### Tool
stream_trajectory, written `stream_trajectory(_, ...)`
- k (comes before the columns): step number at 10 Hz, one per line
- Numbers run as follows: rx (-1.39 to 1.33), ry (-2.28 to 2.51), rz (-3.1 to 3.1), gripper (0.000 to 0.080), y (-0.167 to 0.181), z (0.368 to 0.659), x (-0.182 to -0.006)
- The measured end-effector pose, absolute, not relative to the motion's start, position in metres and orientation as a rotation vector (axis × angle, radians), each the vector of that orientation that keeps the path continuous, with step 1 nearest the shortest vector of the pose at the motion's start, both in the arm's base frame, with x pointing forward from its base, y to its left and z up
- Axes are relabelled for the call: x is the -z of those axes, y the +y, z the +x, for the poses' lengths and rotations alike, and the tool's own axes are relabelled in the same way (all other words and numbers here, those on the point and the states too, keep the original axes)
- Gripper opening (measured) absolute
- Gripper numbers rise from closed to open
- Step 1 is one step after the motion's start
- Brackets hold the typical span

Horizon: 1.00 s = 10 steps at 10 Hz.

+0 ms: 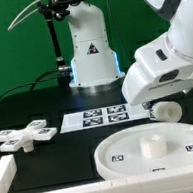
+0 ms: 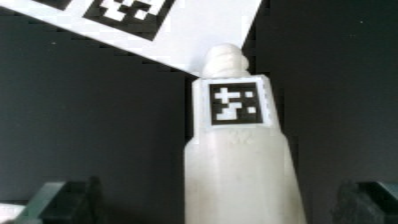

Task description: Assemble round table

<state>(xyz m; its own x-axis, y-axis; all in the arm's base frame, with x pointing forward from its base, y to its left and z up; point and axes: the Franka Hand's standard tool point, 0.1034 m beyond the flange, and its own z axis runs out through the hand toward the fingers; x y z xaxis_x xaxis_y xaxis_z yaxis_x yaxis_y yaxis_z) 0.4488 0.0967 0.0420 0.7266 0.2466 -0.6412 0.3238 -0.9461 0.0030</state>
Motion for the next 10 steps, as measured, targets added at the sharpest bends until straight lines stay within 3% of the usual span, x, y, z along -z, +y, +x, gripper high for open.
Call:
stream_trajectory(6,1.421,0.458,2.605,0.0649,0.102,0.451,-0.024)
stream_trajectory(10,1.448,0.464,2.594,0.0626,0.101,0.450,-0.011)
